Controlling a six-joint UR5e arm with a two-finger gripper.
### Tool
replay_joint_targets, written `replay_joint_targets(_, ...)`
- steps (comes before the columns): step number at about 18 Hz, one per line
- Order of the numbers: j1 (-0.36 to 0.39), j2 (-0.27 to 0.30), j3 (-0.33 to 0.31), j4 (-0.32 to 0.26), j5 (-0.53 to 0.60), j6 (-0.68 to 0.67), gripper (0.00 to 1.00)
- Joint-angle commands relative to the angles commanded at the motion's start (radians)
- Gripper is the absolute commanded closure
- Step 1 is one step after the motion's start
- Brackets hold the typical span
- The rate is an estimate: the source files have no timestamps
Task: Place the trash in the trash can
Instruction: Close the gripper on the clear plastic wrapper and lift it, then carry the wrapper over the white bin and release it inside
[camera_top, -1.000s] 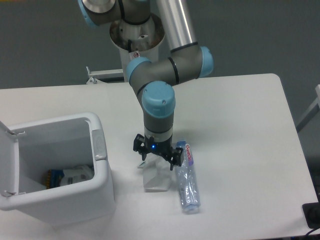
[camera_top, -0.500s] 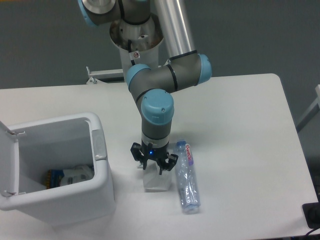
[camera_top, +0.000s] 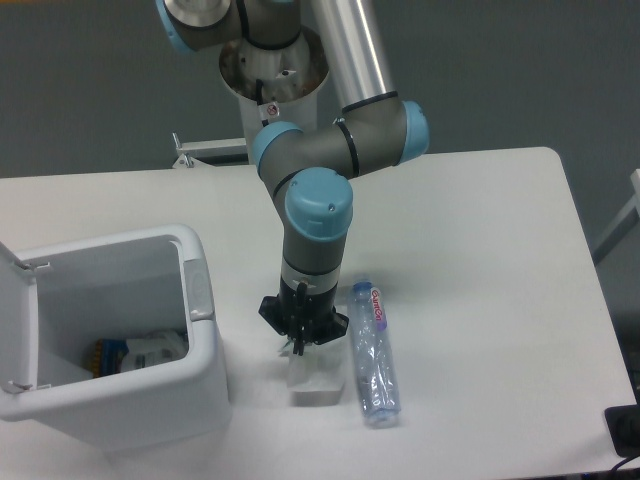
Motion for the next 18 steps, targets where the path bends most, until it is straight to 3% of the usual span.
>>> replay_joint_targets(5,0.118,0.052,0.124,-0.002,-0.257,-0.144,1.00)
replay_joint_targets(10,0.167,0.121,0.259,-0.003,-0.402,-0.395,1.00)
replay_joint_targets(11,0.154,0.147,0.284,-0.002,-0.410,-0.475,1.00)
replay_joint_targets(13,0.137,0.187,0.290,-0.002,-0.411,-0.520,1.00)
replay_joint_targets(15,0.074,0.207,0.289,-0.002,-0.413,-0.554,1.00)
replay_joint_targets(18,-0.029,0.252,0.226,-0.005,-0.401,-0.589,1.00)
